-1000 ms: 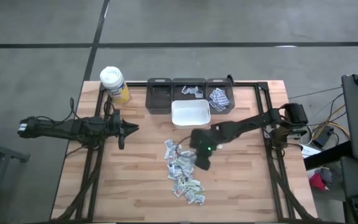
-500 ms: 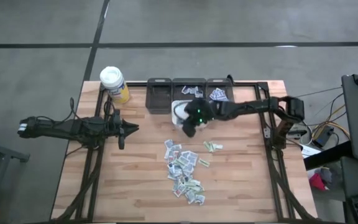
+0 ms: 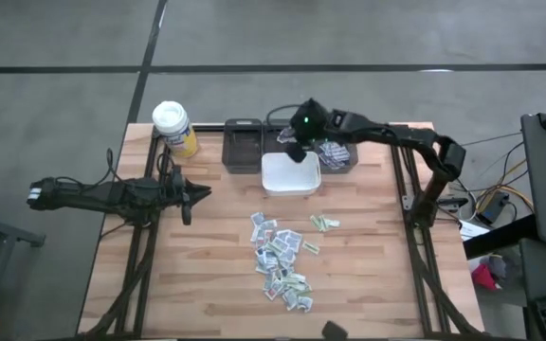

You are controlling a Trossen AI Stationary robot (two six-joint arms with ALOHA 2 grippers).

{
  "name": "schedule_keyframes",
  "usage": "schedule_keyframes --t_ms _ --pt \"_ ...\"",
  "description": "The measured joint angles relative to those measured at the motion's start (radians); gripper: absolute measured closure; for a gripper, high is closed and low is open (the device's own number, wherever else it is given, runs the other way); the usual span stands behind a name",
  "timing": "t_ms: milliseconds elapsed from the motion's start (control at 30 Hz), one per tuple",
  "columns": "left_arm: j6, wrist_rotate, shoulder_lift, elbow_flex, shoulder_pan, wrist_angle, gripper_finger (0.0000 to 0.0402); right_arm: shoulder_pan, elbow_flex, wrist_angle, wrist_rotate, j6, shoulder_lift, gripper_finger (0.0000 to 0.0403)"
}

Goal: Pick & Place First Aid Supplies
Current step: Put the alcohol pad into the middle black bin

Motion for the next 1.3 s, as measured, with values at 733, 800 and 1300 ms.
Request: schedule_keyframes --t_ms 733,800,1300 --pt "0.005 -0.109 0.000 0.000 0.000 -0.003 0.0348 -0.105 0.344 -0.376 0.008 -0.616 0.258 0.0394" --pt "0.006 -0.109 0.000 0.000 0.000 -0.004 0.0348 -0.106 0.418 -0.466 0.006 -0.623 0.317 0.0394" --pt "0.006 -0.135 0.000 0.000 0.001 -0.007 0.0348 -0.168 0.920 -0.889 -0.144 -0.618 0.653 0.0394"
